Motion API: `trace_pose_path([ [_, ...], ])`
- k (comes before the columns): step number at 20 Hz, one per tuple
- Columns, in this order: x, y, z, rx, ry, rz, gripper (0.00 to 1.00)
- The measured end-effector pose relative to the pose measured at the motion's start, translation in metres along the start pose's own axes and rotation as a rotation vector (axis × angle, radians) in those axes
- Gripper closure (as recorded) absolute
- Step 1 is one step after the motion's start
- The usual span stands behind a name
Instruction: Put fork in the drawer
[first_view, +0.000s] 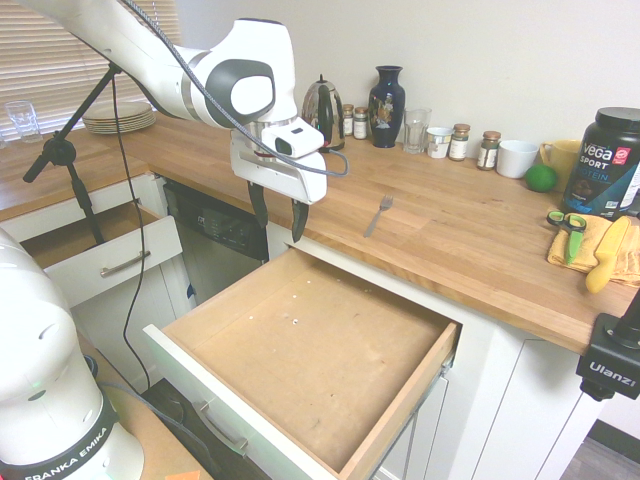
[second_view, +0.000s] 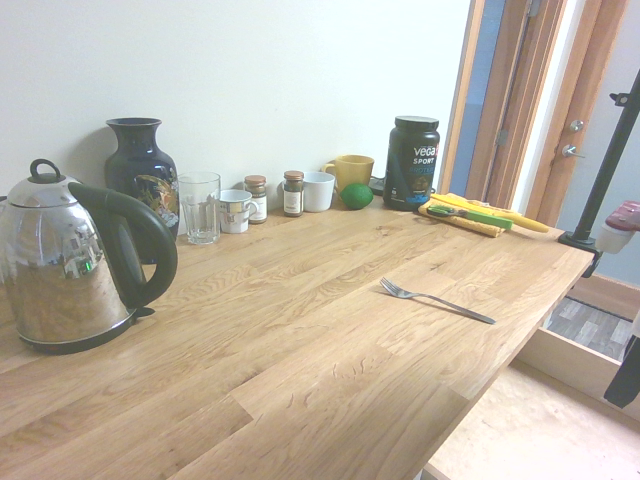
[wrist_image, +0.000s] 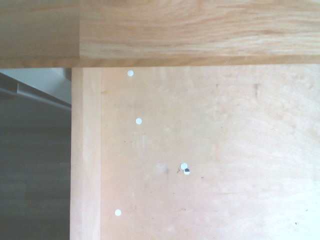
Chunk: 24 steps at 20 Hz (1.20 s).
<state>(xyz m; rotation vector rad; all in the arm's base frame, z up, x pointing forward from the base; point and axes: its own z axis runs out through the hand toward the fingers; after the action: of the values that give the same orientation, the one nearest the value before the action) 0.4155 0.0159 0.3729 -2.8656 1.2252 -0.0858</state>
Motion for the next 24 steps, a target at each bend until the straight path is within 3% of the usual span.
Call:
trace_pose_path([
  [5, 0.016, -0.011, -0.005, 0.021, 0.004, -0.010, 0.00],
  [15, 0.132, -0.070, -0.009, 0.016, 0.017, -0.098, 0.00],
  [19, 0.161, -0.093, 0.001, 0.007, 0.018, -0.170, 0.00],
  [24, 0.195, -0.117, 0.008, -0.007, 0.012, -0.170, 0.00],
])
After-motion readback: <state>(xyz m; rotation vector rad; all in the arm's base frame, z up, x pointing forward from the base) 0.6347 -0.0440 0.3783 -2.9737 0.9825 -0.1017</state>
